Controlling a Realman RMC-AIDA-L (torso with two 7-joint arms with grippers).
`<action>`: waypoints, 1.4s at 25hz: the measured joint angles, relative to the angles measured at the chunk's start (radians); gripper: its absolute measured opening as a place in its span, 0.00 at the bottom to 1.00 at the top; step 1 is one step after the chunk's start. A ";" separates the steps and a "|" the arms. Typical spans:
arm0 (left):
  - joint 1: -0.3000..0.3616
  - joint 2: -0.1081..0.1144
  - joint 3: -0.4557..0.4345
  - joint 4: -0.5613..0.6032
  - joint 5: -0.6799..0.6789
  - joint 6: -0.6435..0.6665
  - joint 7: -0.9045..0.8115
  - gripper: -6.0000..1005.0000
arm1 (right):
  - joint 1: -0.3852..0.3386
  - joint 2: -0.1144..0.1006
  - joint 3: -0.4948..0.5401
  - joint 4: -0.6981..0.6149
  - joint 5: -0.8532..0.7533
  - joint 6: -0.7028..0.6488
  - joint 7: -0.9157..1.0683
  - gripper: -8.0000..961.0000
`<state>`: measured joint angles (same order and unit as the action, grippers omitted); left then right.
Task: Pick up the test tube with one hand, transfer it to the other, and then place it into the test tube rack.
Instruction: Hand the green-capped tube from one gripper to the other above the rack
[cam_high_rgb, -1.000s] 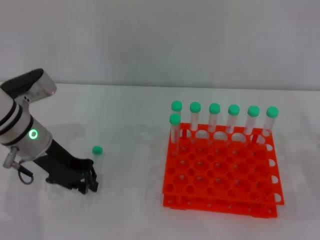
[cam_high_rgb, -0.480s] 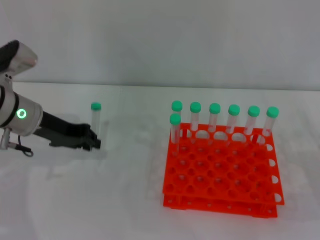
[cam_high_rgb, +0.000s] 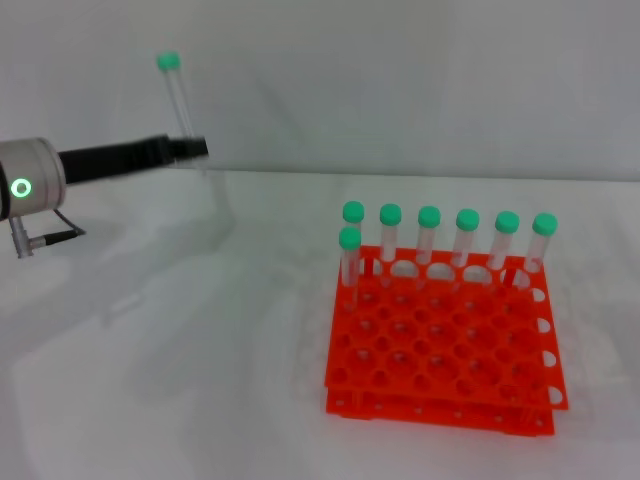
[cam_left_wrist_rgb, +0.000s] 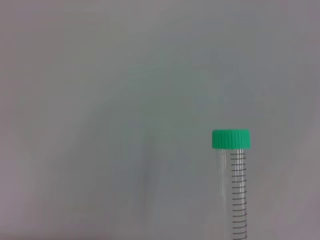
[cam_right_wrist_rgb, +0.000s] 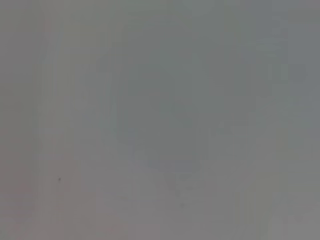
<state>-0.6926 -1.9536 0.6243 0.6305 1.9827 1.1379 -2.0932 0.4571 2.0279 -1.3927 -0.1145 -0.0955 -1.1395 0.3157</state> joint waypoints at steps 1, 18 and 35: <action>0.000 0.000 0.000 0.000 0.000 0.000 0.000 0.21 | -0.001 0.000 0.000 0.000 0.001 -0.001 0.000 0.89; 0.189 -0.122 0.005 -0.146 -0.523 0.269 0.992 0.22 | 0.001 0.000 0.001 -0.004 0.047 -0.006 0.006 0.88; 0.216 -0.122 0.097 -0.245 -0.460 0.420 1.141 0.23 | -0.006 -0.012 -0.064 -0.030 0.040 -0.115 0.266 0.87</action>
<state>-0.4768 -2.0754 0.7209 0.3856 1.5222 1.5579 -0.9522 0.4515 2.0157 -1.4566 -0.1442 -0.0550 -1.2549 0.5820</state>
